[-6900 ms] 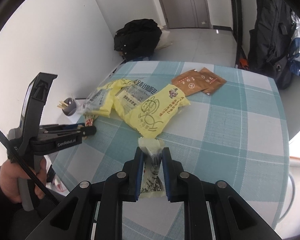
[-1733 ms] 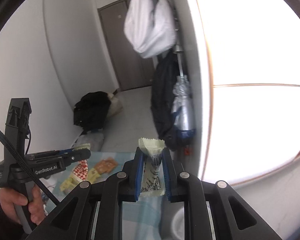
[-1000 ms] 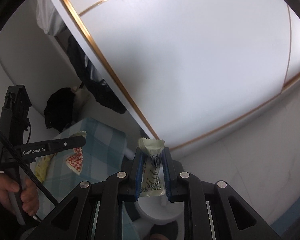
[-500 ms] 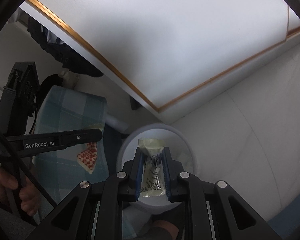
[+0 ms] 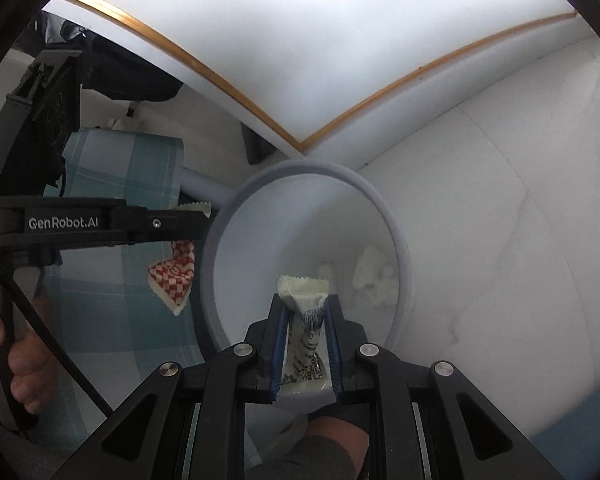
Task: Collect trash
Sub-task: 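Carry both wrappers in both grippers over the white bin, then open both grippers to drop the wrappers into the bin, then move both open grippers back over the table toward the yellow bags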
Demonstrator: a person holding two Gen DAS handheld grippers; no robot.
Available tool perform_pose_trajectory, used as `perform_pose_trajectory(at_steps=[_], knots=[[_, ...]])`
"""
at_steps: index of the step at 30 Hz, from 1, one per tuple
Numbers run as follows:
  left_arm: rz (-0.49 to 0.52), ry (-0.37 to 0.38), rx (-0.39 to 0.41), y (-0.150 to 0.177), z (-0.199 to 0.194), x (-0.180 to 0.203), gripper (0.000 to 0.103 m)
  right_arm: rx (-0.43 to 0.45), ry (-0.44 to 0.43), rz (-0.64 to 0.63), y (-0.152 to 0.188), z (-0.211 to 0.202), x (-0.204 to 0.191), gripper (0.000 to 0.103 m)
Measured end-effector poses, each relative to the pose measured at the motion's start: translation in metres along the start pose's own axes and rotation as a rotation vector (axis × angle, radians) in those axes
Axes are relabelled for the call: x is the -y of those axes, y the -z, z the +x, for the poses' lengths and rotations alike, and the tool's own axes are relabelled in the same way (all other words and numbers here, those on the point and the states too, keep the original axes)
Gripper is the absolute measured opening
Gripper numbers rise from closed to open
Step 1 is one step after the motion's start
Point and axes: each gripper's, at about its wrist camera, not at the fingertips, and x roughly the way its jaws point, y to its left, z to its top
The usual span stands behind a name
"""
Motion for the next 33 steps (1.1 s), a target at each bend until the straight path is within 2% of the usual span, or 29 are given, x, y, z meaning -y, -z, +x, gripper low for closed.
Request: perform_pose_trajectory(at_steps=[5,11,15,17,19,21,26,33], knots=[[0.006,0.004,0.015,-0.009,0.005,0.0,0.017,-0.026,-0.018,-0.008,0.01,0.009,-0.007,0.018],[-0.015,0.01,-0.012,-0.011,0.017,-0.003,0.017,-0.038,-0.047,-0.026,0.014,0.013,-0.008,0.02],[-0.024,0.028,-0.031,-0.012,0.021,-0.003,0.017,-0.072,-0.02,-0.066,0.021,0.012,-0.017,0.022],[-0.028,0.041,-0.036,-0.013,0.023,-0.002,0.02,-0.087,-0.015,-0.071,0.026,0.012,-0.017,0.026],[-0.023,0.035,-0.041,-0.014,0.025,-0.001,0.035,-0.096,-0.017,-0.069,0.03,0.009,-0.016,0.028],[-0.016,0.035,-0.028,-0.013,0.024,0.001,0.04,-0.098,-0.011,-0.062,0.035,0.002,-0.012,0.031],[0.006,0.011,-0.014,-0.01,0.016,0.005,0.041,-0.075,0.002,-0.038,0.039,-0.008,-0.009,0.036],[0.033,-0.059,0.094,0.004,-0.019,0.0,0.042,0.005,0.028,-0.011,0.028,-0.03,-0.006,0.039]])
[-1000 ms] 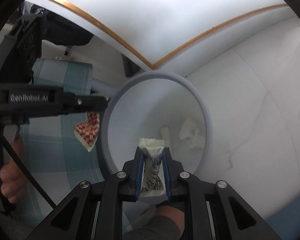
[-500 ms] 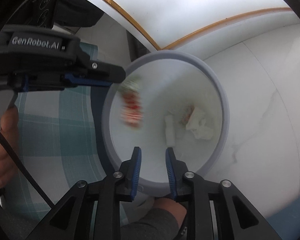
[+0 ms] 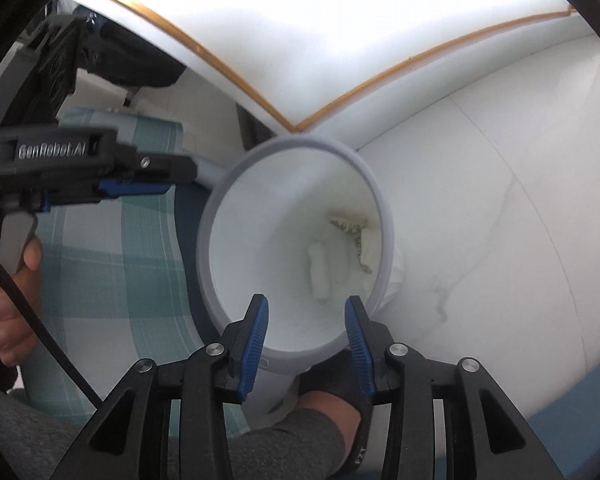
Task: Collect trash
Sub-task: 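Move both open grippers back over the table toward the yellow bags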
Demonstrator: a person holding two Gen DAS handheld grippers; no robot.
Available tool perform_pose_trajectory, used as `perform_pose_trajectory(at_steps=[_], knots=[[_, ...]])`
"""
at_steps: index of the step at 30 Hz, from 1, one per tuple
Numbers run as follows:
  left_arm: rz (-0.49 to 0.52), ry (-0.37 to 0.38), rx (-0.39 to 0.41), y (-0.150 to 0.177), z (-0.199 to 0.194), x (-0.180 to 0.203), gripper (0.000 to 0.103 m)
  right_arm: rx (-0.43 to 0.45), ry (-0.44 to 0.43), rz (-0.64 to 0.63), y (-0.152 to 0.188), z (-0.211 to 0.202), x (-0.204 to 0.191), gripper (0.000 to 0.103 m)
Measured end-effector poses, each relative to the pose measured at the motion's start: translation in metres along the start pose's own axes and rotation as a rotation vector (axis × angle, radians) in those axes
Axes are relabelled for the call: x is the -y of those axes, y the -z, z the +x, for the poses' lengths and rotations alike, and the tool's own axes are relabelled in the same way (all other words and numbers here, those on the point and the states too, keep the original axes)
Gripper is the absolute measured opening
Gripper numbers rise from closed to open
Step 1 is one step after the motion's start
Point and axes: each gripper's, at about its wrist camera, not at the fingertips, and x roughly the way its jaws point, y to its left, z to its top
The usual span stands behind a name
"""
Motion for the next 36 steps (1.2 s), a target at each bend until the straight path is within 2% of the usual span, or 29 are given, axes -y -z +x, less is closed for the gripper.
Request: perform_pose_trajectory(at_steps=[3,4,9,10,12,17,20,22,28,31,36], knots=[[0.003,-0.015,0.05,0.004,-0.019,-0.004,0.058,0.049,0.0,0.0,-0.008,-0.021,-0.003,0.04],[0.007,-0.015,0.072,0.007,-0.028,-0.005,0.06,0.067,0.002,-0.005,-0.011,-0.028,-0.006,0.041],[0.016,-0.048,0.183,0.025,-0.072,-0.009,0.06,0.153,0.011,-0.025,-0.018,-0.065,-0.019,0.047],[0.016,-0.069,0.205,0.029,-0.079,-0.01,0.06,0.167,0.012,-0.027,-0.018,-0.071,-0.021,0.047],[-0.008,-0.159,0.289,0.04,-0.104,-0.015,0.06,0.204,0.019,-0.033,-0.019,-0.089,-0.027,0.05],[-0.082,-0.145,0.426,0.066,-0.161,-0.034,0.061,0.295,0.034,-0.065,-0.02,-0.132,-0.047,0.053],[-0.109,-0.166,0.492,0.081,-0.192,-0.043,0.071,0.358,0.038,-0.089,-0.021,-0.162,-0.063,0.057],[-0.131,-0.17,0.536,0.093,-0.211,-0.05,0.076,0.402,0.037,-0.111,-0.022,-0.181,-0.076,0.059],[-0.203,-0.182,0.648,0.122,-0.263,-0.073,0.079,0.525,0.025,-0.206,-0.019,-0.228,-0.131,0.067],[-0.236,-0.205,0.705,0.141,-0.278,-0.087,0.089,0.57,0.014,-0.251,-0.013,-0.241,-0.159,0.072],[-0.3,-0.233,0.765,0.171,-0.301,-0.118,0.089,0.634,-0.022,-0.345,-0.001,-0.261,-0.211,0.078]])
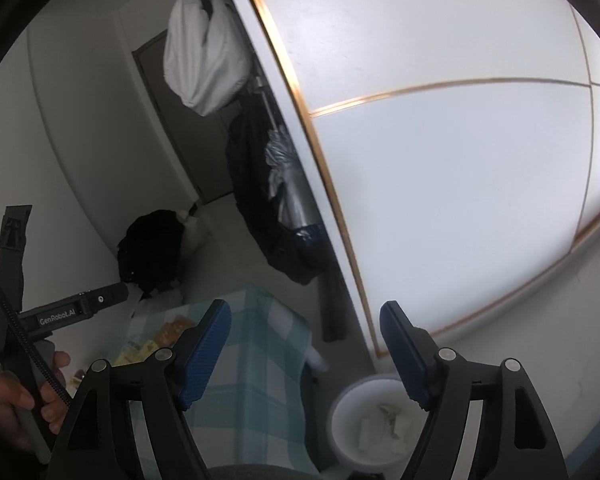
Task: Collect trash
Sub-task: 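Move both open grippers back over the table toward the yellow bags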
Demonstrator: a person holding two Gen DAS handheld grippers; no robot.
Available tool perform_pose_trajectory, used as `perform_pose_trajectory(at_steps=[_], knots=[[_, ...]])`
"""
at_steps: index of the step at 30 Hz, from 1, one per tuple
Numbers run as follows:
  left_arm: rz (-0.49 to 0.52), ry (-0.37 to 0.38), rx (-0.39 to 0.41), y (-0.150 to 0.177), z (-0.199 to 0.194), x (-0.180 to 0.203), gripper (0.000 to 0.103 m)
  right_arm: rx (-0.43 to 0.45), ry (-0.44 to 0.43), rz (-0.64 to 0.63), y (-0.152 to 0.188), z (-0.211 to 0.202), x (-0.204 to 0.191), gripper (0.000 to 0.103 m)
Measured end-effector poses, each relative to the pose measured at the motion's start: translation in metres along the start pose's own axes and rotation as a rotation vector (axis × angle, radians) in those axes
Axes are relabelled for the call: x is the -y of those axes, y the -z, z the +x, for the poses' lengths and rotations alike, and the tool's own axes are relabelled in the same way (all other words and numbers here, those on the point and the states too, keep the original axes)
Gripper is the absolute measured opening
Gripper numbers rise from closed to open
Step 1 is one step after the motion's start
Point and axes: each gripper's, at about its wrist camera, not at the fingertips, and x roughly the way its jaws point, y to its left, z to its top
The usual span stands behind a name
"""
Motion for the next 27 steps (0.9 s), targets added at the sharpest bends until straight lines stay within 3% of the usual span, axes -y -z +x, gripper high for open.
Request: perform_pose_trajectory(at_steps=[4,8,19,27], knots=[[-0.048,-0.021,0.047,0.004,-0.015,-0.033,0.089,0.039,-0.047,-0.063,-0.006,-0.005,-0.04,0.083],[-0.057,-0.067,0.095,0.014,-0.019,-0.062,0.09,0.066,-0.067,-0.119,-0.007,-0.004,-0.077,0.097],[-0.21,-0.119,0.154,0.031,-0.031,-0.159,0.09,0.024,-0.177,-0.253,0.019,0.038,-0.175,0.099],[-0.286,-0.155,0.119,0.055,-0.012,-0.222,0.09,-0.07,-0.235,-0.331,0.049,0.086,-0.231,0.099]])
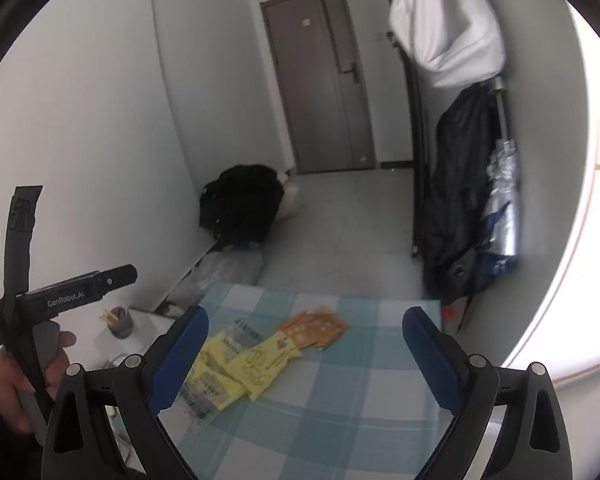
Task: Collect trash
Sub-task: 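Move both open grippers back over the table toward the yellow bags, then lower the right gripper onto the yellow plastic bag and close it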
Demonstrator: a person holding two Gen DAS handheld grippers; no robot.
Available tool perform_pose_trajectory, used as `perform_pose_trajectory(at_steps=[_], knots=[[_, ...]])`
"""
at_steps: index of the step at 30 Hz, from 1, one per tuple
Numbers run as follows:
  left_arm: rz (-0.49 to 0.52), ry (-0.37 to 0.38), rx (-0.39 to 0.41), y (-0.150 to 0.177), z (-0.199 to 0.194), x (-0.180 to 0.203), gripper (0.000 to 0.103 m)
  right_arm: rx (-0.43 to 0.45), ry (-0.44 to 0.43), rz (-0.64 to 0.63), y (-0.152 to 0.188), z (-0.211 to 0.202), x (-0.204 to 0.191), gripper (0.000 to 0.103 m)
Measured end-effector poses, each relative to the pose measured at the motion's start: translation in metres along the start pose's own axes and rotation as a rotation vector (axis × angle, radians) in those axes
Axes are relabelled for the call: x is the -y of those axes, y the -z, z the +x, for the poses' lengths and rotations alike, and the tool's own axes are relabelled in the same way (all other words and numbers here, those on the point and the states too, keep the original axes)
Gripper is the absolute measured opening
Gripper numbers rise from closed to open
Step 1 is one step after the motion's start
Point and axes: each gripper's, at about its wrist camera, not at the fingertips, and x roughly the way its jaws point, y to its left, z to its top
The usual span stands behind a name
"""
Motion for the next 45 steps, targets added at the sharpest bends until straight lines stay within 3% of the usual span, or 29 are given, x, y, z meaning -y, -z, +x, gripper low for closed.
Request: perform_pose_trajectory(at_steps=[9,16,23,31,37,41,45], knots=[[-0.16,0.035,-0.125,0.004,0.026,-0.056,0.09,-0.185,-0.014,-0.082,0.018,0.083,-0.031,0.099],[-0.206,0.015,-0.161,0.004,0.033,-0.08,0.09,-0.306,-0.048,-0.209,0.021,0.15,-0.058,0.099],[-0.271,0.013,-0.222,0.009,0.045,-0.102,0.09,-0.493,-0.172,-0.39,0.033,0.224,-0.093,0.098],[-0.291,-0.006,-0.257,0.015,0.052,-0.113,0.09,-0.639,-0.238,-0.558,0.055,0.266,-0.112,0.098],[-0.288,-0.015,-0.262,0.016,0.053,-0.117,0.09,-0.683,-0.208,-0.624,0.069,0.28,-0.118,0.098],[-0.295,-0.01,-0.268,0.017,0.054,-0.119,0.09,-0.694,-0.198,-0.601,0.07,0.284,-0.118,0.092],[-0.306,-0.01,-0.275,0.016,0.056,-0.122,0.09,-0.676,-0.193,-0.55,0.064,0.279,-0.115,0.065]])
